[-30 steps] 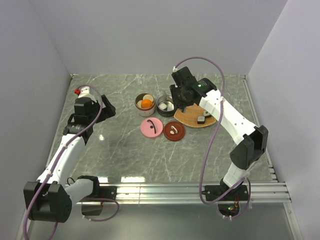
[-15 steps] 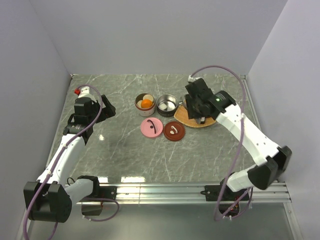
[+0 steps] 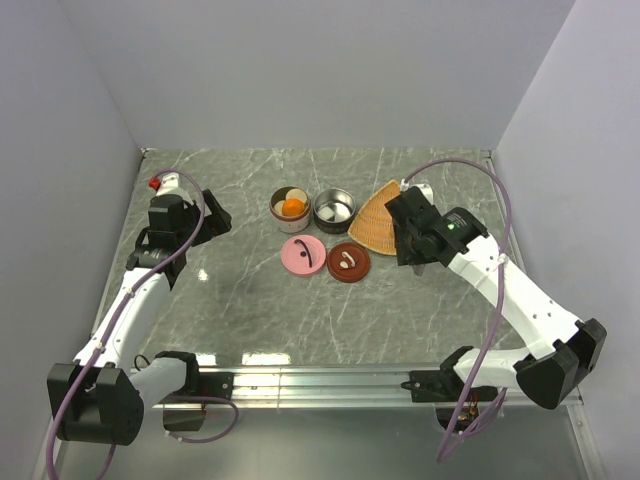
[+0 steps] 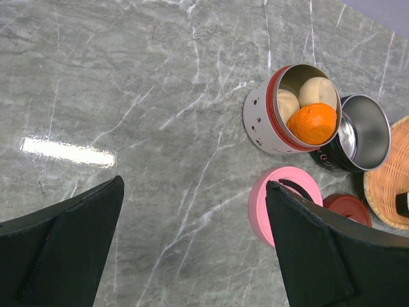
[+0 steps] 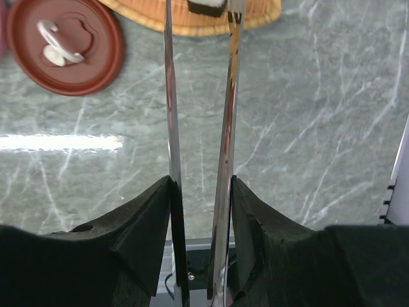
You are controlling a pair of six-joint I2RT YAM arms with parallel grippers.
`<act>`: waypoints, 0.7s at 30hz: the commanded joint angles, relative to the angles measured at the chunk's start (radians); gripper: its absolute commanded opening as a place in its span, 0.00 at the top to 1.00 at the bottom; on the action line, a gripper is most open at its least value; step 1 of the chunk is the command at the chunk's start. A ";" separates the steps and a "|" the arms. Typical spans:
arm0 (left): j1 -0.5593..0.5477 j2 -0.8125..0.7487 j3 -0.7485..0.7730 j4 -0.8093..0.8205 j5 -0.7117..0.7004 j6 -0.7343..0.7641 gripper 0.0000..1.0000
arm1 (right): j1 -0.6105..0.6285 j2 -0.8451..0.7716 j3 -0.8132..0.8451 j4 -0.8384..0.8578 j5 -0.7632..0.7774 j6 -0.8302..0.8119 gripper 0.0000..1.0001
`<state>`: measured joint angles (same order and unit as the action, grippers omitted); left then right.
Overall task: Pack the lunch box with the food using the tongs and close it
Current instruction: Pick up the food using the clamp
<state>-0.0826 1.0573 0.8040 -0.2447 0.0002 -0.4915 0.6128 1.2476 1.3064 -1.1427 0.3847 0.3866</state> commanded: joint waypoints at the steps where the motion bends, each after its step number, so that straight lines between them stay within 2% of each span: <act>1: 0.001 -0.011 -0.005 0.048 0.007 -0.001 0.00 | 0.004 -0.027 -0.024 -0.017 0.060 0.029 0.51; 21: 0.000 -0.022 -0.005 0.044 0.003 0.001 0.01 | -0.010 0.061 -0.101 0.116 0.028 -0.011 0.51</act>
<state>-0.0826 1.0573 0.8040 -0.2447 -0.0002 -0.4911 0.6083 1.3006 1.2163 -1.0794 0.3985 0.3878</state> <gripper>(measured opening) 0.995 0.491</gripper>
